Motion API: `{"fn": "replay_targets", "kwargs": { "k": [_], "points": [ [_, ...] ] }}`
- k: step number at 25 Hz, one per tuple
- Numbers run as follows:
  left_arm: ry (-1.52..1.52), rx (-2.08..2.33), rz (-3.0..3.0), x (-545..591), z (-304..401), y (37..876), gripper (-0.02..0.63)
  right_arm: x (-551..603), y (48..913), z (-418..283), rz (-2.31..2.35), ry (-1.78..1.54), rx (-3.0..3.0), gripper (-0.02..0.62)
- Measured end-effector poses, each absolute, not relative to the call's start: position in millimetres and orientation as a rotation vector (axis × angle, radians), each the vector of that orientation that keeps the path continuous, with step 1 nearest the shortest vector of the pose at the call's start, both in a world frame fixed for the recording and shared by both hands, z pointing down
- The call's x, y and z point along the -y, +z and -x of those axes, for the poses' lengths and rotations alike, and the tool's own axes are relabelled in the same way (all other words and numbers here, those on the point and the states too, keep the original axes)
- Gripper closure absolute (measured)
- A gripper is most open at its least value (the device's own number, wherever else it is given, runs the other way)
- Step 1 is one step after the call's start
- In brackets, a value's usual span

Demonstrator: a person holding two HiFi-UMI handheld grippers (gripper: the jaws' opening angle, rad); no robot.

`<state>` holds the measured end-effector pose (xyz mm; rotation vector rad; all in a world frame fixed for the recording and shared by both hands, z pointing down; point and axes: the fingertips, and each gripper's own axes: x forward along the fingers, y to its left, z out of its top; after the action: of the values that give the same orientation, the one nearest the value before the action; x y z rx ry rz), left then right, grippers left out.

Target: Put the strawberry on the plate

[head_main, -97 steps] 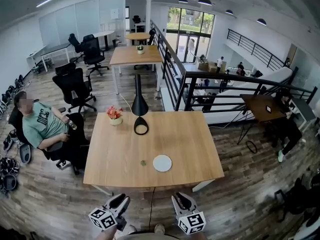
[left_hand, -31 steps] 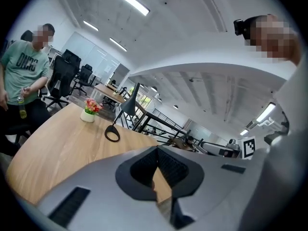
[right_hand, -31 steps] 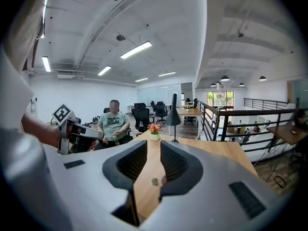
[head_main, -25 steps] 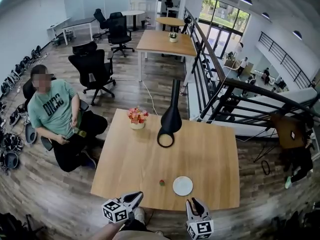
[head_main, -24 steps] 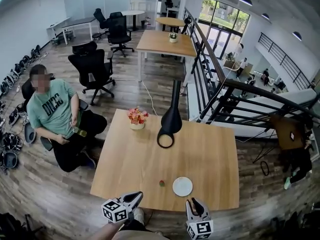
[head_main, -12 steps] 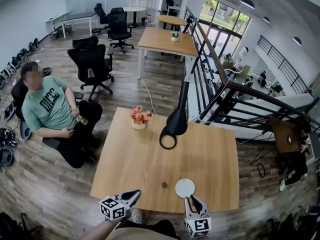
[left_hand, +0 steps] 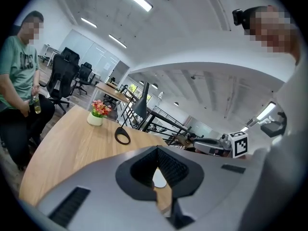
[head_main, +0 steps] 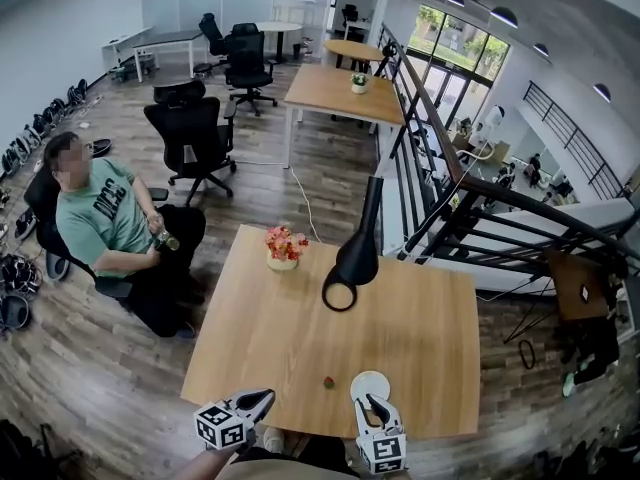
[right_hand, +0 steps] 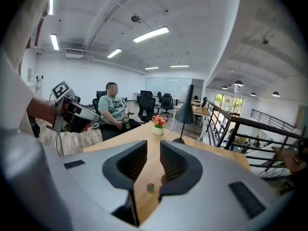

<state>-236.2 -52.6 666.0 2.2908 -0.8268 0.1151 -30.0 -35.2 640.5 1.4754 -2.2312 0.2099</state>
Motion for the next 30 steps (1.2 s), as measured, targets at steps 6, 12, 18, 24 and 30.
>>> {"fn": "replay_targets", "kwargs": {
  "k": [6,12,18,24,30],
  "points": [
    [0.117,0.933,-2.251,66,228,667,0.603,52,684,22,-1.287,0.220,2.242,0.509],
    [0.120,0.991,-2.206,76,196,667,0.603,75,712,2,-1.135,0.209,2.222,0.511],
    [0.148,1.063,-2.207,86,178,654,0.603,95,747,0,-1.001,0.244,2.254,0.509],
    [0.161,1.156,-2.148,71,174,663,0.603,101,788,-1,-0.870,0.255,2.264,0.509],
    [0.192,1.228,-2.096,59,183,668,0.603,99,822,9,-0.738,0.275,2.265,0.509]
  ]
}}
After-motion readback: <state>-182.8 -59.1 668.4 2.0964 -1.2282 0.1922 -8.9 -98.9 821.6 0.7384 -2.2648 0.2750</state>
